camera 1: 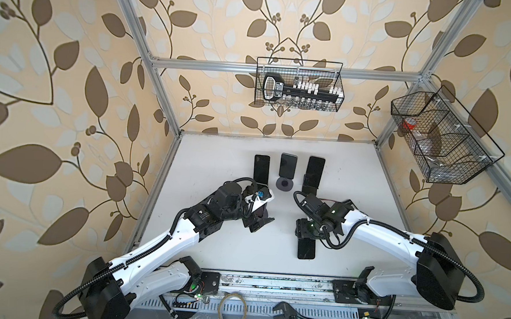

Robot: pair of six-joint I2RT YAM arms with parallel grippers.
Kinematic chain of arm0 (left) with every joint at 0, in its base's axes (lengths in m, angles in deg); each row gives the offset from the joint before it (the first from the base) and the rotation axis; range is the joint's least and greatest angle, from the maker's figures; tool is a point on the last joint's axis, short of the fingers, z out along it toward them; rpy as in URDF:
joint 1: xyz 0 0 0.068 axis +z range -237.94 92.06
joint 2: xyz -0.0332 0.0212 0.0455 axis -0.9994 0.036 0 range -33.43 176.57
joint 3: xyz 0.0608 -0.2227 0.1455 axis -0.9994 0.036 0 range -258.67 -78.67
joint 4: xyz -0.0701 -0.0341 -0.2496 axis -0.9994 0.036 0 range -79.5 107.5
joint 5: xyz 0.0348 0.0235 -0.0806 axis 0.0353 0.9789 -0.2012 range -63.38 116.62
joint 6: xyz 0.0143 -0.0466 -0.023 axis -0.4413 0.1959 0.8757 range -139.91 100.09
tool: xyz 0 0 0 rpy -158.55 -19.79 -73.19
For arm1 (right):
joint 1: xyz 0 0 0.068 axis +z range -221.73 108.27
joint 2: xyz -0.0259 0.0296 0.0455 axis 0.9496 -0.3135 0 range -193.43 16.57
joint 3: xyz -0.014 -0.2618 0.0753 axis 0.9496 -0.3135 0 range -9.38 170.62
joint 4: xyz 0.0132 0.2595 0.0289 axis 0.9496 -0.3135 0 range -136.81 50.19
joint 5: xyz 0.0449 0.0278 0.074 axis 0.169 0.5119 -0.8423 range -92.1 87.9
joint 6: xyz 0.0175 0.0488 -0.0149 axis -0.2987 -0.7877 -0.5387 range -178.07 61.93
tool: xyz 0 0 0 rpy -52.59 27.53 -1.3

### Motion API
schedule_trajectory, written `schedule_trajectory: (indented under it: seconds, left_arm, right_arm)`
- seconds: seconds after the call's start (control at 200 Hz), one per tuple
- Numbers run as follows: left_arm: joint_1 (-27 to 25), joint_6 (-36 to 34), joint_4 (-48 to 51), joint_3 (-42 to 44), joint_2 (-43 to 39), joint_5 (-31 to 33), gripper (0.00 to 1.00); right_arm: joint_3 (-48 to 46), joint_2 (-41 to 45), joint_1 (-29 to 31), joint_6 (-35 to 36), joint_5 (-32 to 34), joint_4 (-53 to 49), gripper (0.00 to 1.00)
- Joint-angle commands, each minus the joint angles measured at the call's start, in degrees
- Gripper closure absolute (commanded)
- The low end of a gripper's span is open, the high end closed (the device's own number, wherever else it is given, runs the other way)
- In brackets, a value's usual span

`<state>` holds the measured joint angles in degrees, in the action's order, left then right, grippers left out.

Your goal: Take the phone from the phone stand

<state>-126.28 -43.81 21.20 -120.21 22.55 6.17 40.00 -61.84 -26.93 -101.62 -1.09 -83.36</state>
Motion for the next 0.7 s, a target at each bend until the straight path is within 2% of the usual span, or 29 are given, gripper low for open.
schedule_trajectory:
  seconds: [0.0, 0.695]
  left_arm:
    - [-0.6, -0.9, -0.5, -1.3, -1.1, 0.1, 0.02]
    - [-1.2, -1.3, -0.2, -1.2, -1.5, 0.6, 0.02]
  right_arm:
    - [0.2, -0.5, 0.5, -0.9, -0.8, -1.7, 0.41]
    - [-0.9, 0.4, 0.7, -0.8, -1.3, -5.2, 0.43]
